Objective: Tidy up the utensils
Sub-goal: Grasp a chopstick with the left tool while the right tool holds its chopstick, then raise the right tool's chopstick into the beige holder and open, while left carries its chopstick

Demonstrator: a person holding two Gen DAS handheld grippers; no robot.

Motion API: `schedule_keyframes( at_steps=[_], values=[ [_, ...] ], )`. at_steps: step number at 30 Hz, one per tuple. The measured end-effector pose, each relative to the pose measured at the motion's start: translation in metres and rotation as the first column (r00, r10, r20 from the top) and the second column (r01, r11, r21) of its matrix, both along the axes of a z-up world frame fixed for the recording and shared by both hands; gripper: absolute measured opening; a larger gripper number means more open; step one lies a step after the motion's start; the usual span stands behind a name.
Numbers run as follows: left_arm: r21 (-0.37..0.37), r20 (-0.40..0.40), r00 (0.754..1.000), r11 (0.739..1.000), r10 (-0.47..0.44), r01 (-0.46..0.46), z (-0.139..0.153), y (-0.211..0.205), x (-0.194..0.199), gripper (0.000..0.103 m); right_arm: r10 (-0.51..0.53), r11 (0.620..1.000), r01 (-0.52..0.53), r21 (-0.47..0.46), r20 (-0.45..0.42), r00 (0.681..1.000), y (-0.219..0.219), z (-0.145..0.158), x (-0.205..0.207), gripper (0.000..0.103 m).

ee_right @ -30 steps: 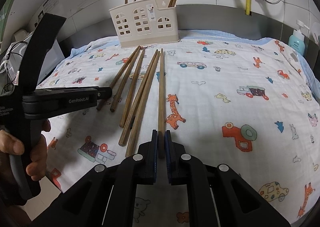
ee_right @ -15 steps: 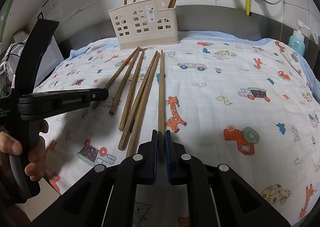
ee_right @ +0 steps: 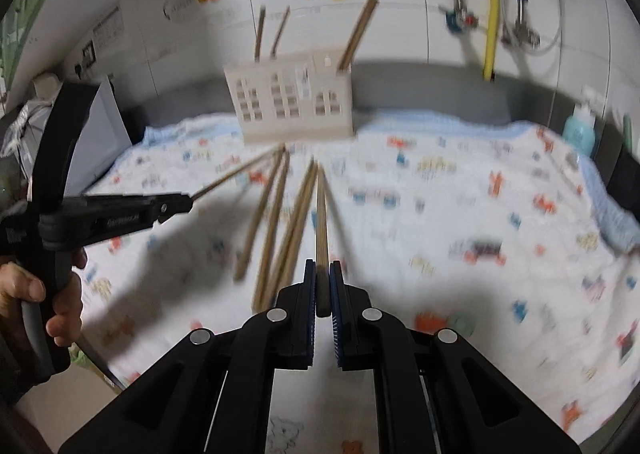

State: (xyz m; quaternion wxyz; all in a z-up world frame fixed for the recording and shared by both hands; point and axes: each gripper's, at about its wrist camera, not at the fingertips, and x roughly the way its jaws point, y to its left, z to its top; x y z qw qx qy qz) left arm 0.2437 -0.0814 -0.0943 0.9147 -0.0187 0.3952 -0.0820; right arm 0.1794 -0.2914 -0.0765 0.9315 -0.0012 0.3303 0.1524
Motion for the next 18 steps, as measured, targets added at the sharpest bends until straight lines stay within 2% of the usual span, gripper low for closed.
schedule_keyframes(
  at_steps=[7,14,18],
  values=[
    [-0.008,0.133,0.990,0.999,-0.044,0.045,0.057,0.012,0.012,0.006,0.030,1.000,-0.030,0.002,0.119,0.993,0.004,0.069,0.037,0.007],
    [0.022,0.211,0.974,0.997,-0.083,0.080,0.092,0.011,0.033,0.006,0.076,0.997,-0.076,-0.008,0.136,0.988,0.016,0.123,0.091,0.007],
    [0.026,0.214,0.972,0.995,-0.097,0.093,0.101,0.013,0.046,0.006,0.092,0.996,-0.090,-0.021,0.138,0.986,0.023,0.148,0.114,0.007]
  ],
)
